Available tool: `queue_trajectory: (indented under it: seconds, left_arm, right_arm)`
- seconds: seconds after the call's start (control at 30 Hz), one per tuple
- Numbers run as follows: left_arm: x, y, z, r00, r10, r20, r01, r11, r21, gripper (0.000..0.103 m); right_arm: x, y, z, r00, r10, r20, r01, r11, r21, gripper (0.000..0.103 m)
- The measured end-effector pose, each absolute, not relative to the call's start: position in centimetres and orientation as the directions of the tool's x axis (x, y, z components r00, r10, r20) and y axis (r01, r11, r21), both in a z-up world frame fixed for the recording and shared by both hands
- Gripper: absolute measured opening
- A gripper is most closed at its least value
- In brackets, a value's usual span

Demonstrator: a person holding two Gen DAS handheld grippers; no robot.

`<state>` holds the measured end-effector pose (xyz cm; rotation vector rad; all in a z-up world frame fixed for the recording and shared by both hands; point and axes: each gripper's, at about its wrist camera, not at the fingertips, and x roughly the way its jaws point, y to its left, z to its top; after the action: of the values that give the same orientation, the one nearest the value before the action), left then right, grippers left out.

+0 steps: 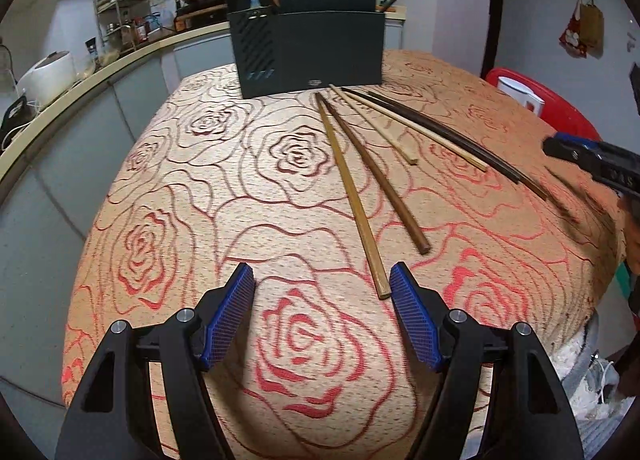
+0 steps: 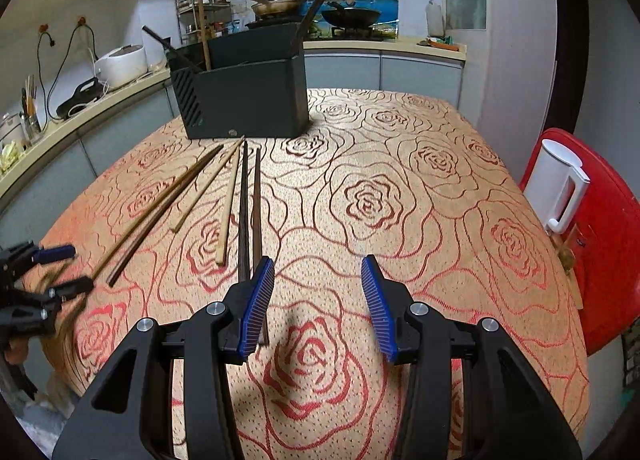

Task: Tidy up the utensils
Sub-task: 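Move both open tools back down toward the remaining chopsticks, then grasp a light wooden chopstick with the left tool while the right tool grasps a dark chopstick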

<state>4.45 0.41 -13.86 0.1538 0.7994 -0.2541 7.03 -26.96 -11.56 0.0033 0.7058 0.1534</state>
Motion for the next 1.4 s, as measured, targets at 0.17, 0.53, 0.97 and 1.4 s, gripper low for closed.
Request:
queue_trajectory:
  seconds: [0.17,0.53,0.97,1.4]
  left_arm:
    - [4.8,0.9,-13.9,0.666,-0.167,-0.727,0.268,0.963,0.025,0.068]
    - [4.9,1.1,-14.0,0.668,-0.177,-0.723,0.269,0.963,0.013,0.065]
    - [5.0,1.1,-13.9,0.676,-0.175,-0.716,0.258,0.966,0.007,0.05]
    - [5.0,0.4,-13.8,0.67,-0.217,-0.71,0.292,0.956,-0.016,0.007]
  right_arm:
    - [6.5,-26.4,-12.5,0.732,0.166,-0.661,-0.177,0.983,0.051,0.044]
    - [6.4,-24.2,-14.1,0.699,0.206,-0.684,-0.26,0.965,0.025,0.035]
    - [7.0,-24.9,-14.3,0.722,0.177,-0.669,-0.232,0.973,0.008,0.024]
    - [7.7,-25.2,-14.1,0.701,0.231,-0.675,-0.257,0.964,0.064,0.008]
